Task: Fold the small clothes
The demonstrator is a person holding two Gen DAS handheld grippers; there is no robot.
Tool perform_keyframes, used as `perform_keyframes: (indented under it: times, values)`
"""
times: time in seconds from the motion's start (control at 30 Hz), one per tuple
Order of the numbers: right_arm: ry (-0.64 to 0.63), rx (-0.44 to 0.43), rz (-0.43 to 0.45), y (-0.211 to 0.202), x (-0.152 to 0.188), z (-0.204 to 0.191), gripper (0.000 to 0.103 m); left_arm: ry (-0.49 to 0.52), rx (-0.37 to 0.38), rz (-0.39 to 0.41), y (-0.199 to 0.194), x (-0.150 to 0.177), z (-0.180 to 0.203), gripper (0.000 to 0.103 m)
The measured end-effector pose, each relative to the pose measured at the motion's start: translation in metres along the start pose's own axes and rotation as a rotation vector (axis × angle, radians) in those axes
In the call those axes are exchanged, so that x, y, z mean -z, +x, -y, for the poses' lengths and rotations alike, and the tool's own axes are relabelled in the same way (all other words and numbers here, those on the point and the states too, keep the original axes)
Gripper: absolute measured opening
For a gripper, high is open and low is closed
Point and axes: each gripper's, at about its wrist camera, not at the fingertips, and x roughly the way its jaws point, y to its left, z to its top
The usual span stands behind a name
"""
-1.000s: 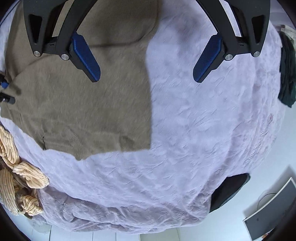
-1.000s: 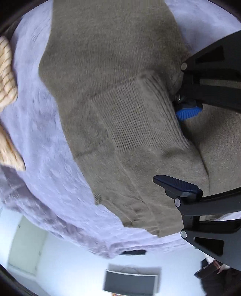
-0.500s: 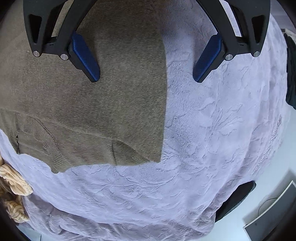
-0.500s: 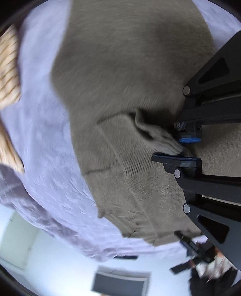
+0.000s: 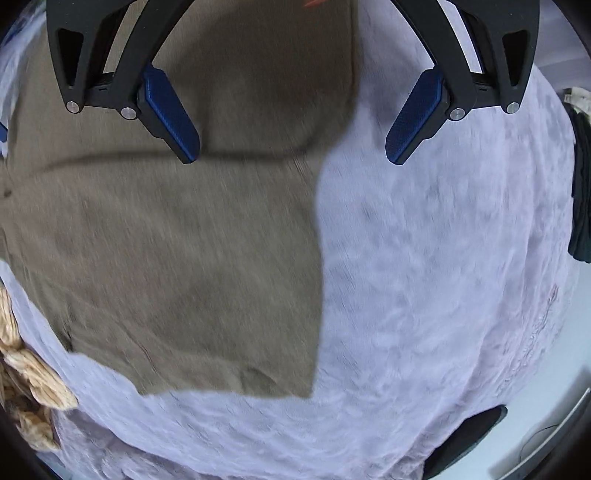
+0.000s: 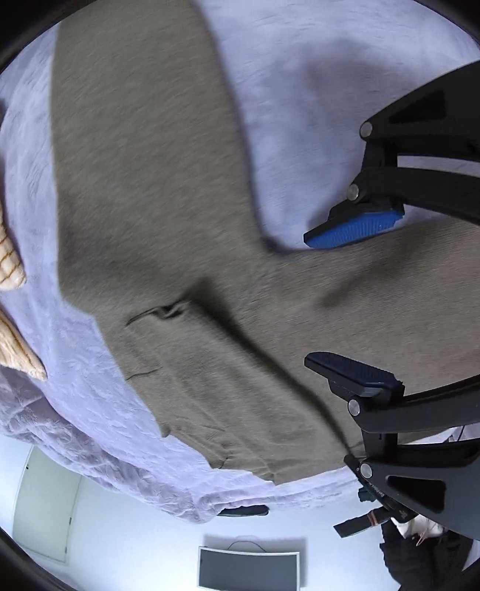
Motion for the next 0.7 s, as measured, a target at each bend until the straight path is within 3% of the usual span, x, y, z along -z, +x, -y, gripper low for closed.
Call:
perform_keyframes:
  times: [0.1,0.2,0.33,0.47,0.7]
  values:
    - [0.036,-0.01,-0.01,-0.005,0.012,0.013,0.063,0.054,0.018,-0.03,-0.005,0.024,0.021,0.101]
    - [0.072,-0.028,-0.013,-0.013,0.021,0.027,0.063,0.119,0.09,-0.066,-0.009,0.043,0.05,0.101]
    - [0.096,-0.032,0.0,-0.024,0.023,0.043,0.063,0.21,0.145,-0.065,-0.019,0.058,0.096,0.101]
    - [0.13,-0.028,0.03,-0.039,0.021,0.064,0.063,0.255,0.192,-0.043,-0.026,0.058,0.145,0.101]
    - [0.243,-0.04,0.17,-0.08,-0.003,0.12,0.063,0.299,0.243,-0.002,-0.036,0.045,0.231,0.101]
